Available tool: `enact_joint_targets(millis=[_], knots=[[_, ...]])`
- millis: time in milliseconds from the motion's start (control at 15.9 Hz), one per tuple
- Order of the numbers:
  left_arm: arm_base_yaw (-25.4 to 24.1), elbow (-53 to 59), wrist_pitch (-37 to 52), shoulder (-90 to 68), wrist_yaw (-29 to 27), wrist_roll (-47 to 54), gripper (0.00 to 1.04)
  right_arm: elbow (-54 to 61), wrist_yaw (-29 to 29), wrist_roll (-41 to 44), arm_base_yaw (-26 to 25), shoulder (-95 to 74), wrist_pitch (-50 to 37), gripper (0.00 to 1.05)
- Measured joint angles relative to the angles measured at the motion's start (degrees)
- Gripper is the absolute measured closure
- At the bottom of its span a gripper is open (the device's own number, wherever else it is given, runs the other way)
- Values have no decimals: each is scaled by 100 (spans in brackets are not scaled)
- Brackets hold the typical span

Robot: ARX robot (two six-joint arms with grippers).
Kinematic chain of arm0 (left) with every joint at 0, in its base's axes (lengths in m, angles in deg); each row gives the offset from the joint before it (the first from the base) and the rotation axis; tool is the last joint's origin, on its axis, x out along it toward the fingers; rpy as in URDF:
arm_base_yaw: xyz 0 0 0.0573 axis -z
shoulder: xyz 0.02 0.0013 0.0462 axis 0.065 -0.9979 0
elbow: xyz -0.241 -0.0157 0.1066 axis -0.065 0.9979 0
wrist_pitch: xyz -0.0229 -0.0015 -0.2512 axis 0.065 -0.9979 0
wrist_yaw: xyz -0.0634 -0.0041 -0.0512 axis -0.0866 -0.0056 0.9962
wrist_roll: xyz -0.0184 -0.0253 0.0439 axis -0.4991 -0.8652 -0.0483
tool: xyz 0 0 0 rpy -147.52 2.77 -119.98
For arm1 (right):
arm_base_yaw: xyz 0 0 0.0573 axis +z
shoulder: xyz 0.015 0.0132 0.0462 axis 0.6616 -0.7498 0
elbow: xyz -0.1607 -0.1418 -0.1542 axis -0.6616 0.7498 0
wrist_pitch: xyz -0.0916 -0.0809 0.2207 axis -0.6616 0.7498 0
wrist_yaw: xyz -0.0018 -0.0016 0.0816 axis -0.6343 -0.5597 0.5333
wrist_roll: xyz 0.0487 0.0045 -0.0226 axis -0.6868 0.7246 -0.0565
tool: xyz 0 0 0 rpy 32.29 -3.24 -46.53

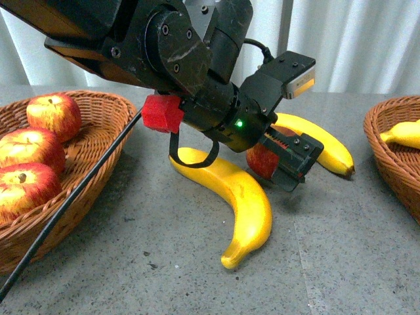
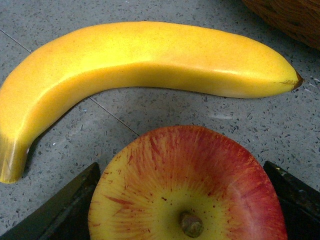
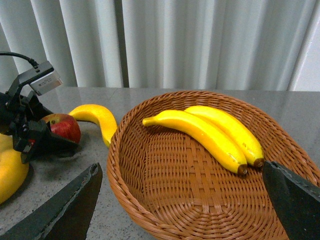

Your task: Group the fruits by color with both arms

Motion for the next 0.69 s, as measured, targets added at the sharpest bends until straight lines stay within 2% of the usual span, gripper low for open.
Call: enact_joint_targets(millis=[126, 189, 441, 693], knots=[[20, 0, 20, -11, -4, 9, 28, 0, 0, 0, 0, 0, 0, 6], [20, 0, 24, -11, -22, 28, 30, 0, 0, 0, 0, 0, 0, 6], [17, 260, 457, 398, -476, -24, 31, 0, 0, 0, 0, 0, 0, 6], [-212, 1032, 1596, 2070, -1836, -835, 32, 0, 0, 0, 0, 0, 0, 6]])
